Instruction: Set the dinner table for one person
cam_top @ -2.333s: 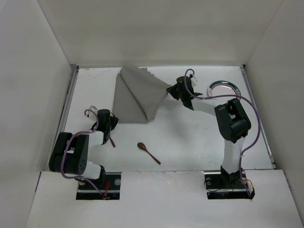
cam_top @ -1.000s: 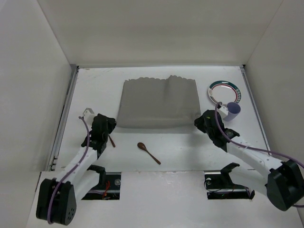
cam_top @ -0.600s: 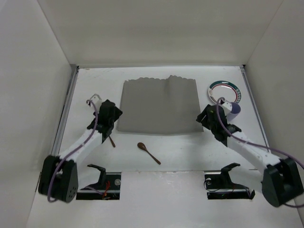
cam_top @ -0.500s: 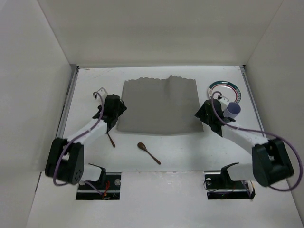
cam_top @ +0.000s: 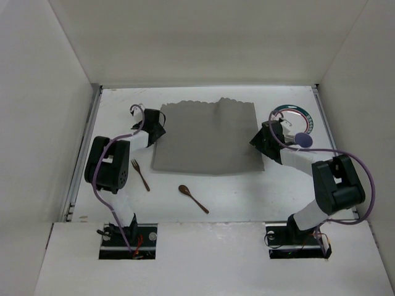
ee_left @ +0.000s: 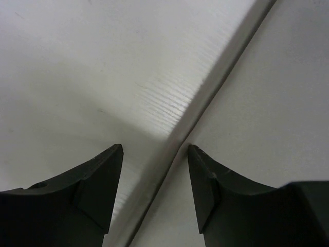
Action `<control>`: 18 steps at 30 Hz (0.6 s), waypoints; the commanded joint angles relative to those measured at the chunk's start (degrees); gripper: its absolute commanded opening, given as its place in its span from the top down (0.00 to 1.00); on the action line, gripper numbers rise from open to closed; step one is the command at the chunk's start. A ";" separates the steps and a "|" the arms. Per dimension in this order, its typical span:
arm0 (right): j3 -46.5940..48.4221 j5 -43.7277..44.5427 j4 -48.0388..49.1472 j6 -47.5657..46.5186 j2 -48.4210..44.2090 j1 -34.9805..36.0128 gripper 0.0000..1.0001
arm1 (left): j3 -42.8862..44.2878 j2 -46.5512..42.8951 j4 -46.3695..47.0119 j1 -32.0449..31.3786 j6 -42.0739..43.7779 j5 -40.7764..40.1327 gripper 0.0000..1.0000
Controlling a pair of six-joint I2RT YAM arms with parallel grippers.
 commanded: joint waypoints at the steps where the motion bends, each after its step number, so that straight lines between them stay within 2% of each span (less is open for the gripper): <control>1: 0.65 -5.76 4.51 2.36 0.74 -1.42 0.44 | 0.88 1.20 -0.80 0.56 -0.49 3.98 0.53; 2: 0.12 -6.99 5.48 2.89 0.92 -1.86 0.47 | 0.35 1.20 -0.10 0.56 -0.93 4.87 0.57; 4: -0.85 -7.35 6.45 3.60 0.57 -2.30 0.51 | -1.49 0.94 2.27 0.82 -2.24 7.24 0.72; 5: -1.20 -7.35 6.71 3.77 0.31 -2.74 0.60 | -2.37 0.68 3.33 1.08 -2.77 8.03 0.79; 6: -1.46 -7.27 6.72 3.95 0.13 -3.00 0.66 | -3.68 0.15 4.56 1.43 -3.82 8.56 0.87; 8: -2.17 -7.35 7.15 5.00 -0.22 -3.70 0.80 | -6.32 -1.08 6.14 2.66 -5.67 8.22 0.96; 9: -2.34 -7.62 7.42 5.35 -0.31 -3.88 0.83 | -7.81 -1.95 6.93 3.54 -6.98 7.78 0.99; 14: -2.35 -7.45 7.95 6.33 0.04 -3.80 0.89 | -13.01 -5.91 9.58 6.53 -9.98 4.79 1.00; 18: -3.05 -6.39 7.86 7.29 -1.09 -3.80 0.90 | -12.31 -5.83 10.37 6.36 -9.54 5.84 0.94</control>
